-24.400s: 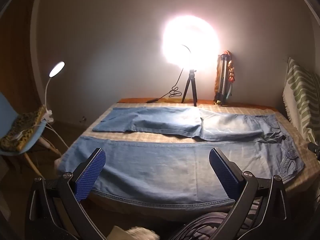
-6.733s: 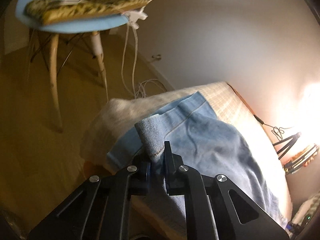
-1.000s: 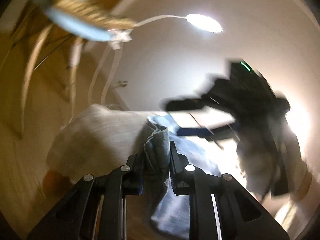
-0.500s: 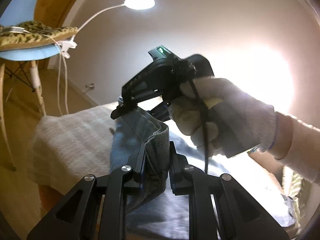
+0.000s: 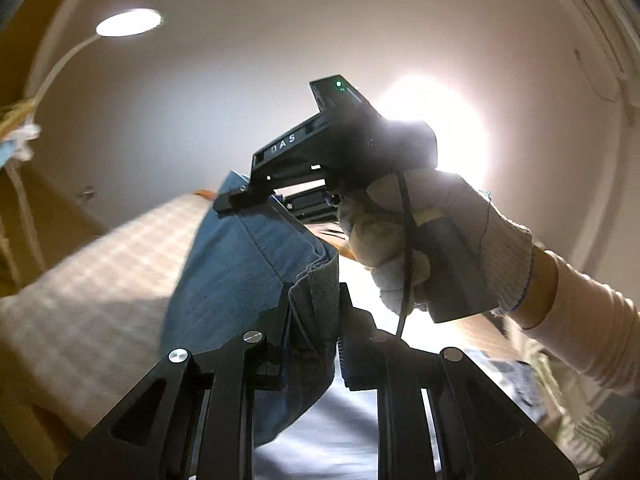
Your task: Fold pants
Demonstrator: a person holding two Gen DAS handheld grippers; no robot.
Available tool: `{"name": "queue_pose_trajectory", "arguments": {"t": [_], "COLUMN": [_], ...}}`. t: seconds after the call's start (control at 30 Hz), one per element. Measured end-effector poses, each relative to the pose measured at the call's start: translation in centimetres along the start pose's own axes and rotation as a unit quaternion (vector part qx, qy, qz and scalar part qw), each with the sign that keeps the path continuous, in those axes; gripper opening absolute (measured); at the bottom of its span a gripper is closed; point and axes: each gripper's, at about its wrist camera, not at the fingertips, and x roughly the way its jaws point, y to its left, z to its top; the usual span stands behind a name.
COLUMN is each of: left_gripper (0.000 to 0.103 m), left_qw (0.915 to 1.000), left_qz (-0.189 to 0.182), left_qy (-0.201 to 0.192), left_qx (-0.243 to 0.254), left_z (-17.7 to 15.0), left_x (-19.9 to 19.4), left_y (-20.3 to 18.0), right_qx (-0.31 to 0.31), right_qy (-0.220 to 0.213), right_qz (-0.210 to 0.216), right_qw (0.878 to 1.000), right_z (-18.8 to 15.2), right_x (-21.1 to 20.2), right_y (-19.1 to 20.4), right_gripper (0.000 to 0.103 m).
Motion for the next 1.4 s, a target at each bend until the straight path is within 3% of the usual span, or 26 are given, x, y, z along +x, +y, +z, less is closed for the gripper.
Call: {"name": "queue_pose_trajectory", "arguments": {"t": [0.17,0.37,0.7,1.03,1.4], "left_gripper": [0.016,0.016,0.016,0.016,0.017], "left_qw": [0.9975,0.9873,0.9531,0.9231,0.8914], "left_qz": [-0.063,-0.136,-0.234,-0.273,-0.31], "left_qy": [0.028,0.071,0.176,0.241,0.301], "left_qx": [0.017,0.041,0.075,0.123,0.136], "left_z": [0.5,-1.0,-7.2,-9.6,-12.7], "left_x": [1.6,4.4,9.8,16.3,23.6], "left_y": [-5.8,-14.0,-28.2,-32.8,-37.4], "right_qx": [0.032,0.076,0.151,0.21,0.249], "right_qy": [-0.047,-0.09,-0.119,-0.138,-0.146], "right_qz": [-0.017,-0.049,-0.109,-0.139,-0.168], "right_qw": [0.998,0.992,0.975,0.958,0.943], "right_z": [-2.3,-7.3,-18.2,-26.6,-32.6], "right_x": [-8.0,-16.5,-26.4,-32.5,-36.2], "right_y": [-4.1,-10.1,-20.7,-29.6,-36.2], "right_gripper": [0.007,0.007,0.007,0.007,0.006]}}
